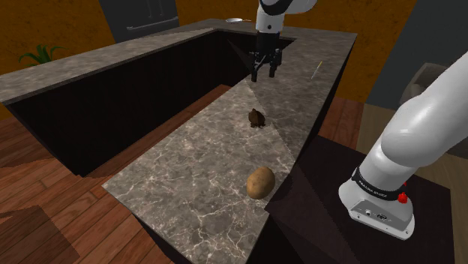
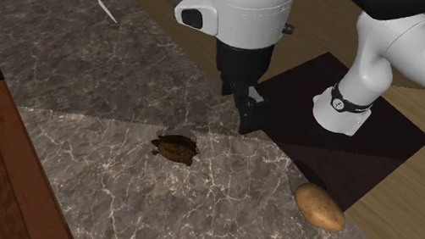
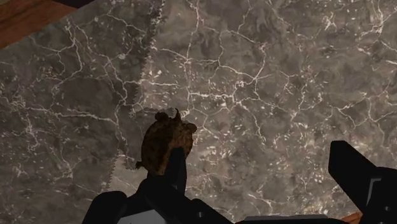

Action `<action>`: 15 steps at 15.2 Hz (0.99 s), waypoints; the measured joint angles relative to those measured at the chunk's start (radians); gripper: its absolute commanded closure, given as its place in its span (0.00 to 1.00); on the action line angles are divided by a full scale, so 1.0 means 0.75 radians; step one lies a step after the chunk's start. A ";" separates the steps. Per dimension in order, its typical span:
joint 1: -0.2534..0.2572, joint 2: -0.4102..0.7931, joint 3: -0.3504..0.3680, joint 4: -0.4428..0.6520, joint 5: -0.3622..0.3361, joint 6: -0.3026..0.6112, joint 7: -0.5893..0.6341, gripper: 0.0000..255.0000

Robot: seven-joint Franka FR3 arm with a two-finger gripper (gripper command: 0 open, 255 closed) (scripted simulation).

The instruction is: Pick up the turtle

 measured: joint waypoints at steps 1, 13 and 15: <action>-0.007 0.040 -0.005 0.014 0.004 0.019 0.014 0.00; -0.090 0.595 -0.082 0.260 0.093 0.230 0.128 0.00; -0.110 0.696 -0.096 0.324 0.115 0.250 0.136 0.00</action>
